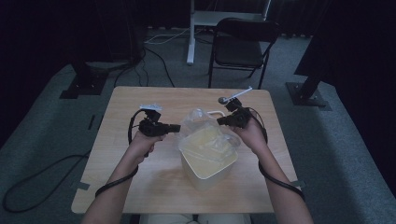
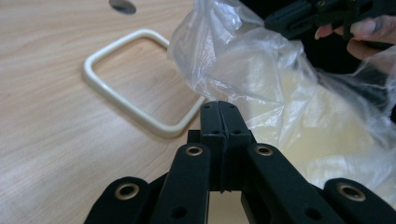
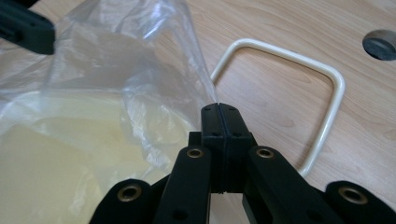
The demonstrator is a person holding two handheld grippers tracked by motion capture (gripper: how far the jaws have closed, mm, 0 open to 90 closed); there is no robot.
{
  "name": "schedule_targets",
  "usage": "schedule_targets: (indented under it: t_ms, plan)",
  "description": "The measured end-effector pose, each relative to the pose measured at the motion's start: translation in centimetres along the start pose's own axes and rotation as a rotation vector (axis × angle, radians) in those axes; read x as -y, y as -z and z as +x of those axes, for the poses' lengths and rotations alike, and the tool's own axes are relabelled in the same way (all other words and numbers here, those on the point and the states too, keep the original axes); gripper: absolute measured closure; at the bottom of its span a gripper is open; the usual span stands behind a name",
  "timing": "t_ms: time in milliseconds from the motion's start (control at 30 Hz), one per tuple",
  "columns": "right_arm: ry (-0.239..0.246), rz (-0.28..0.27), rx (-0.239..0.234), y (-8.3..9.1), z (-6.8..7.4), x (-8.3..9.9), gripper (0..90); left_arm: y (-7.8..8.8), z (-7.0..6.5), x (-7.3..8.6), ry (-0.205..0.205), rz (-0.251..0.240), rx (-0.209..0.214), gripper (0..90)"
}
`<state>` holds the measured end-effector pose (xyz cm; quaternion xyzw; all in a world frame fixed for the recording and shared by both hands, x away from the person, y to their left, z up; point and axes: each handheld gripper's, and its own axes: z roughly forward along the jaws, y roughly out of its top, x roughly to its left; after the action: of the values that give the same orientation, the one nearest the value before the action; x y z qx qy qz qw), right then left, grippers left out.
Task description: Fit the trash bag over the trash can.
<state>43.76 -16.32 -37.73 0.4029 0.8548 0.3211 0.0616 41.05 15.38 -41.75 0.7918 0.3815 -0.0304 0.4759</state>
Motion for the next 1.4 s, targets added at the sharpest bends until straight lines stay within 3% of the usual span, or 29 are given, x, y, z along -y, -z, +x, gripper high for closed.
schedule_targets:
  t_ms: [200,267,367,467,633,967,1400]
  plan:
    - [-0.024,0.023,0.008,-1.2,-0.7,0.1,90.0,-0.7,1.0,0.9,0.040,0.020,0.027,90.0]
    - [-0.029,0.025,-0.013,-1.5,-0.7,0.2,90.0,-0.9,1.1,1.1,0.036,0.030,0.029,90.0]
    - [-0.011,0.028,0.013,-1.6,-0.4,0.1,90.0,-1.3,1.2,1.5,0.041,0.045,0.028,90.0]
    - [-0.023,0.032,0.011,-1.9,-0.6,0.0,90.0,-1.7,1.3,1.9,0.037,0.062,0.018,90.0]
    - [-0.049,0.073,0.012,-3.3,-1.6,0.5,90.0,-2.2,1.6,2.9,0.044,0.088,0.038,90.0]
    - [-0.105,0.135,-0.062,-5.8,-3.2,3.0,90.0,-3.0,1.7,4.3,0.054,0.117,0.082,90.0]
    - [-0.134,0.179,-0.115,-8.0,-2.9,5.9,90.0,-3.3,1.3,5.0,0.057,0.122,0.098,90.0]
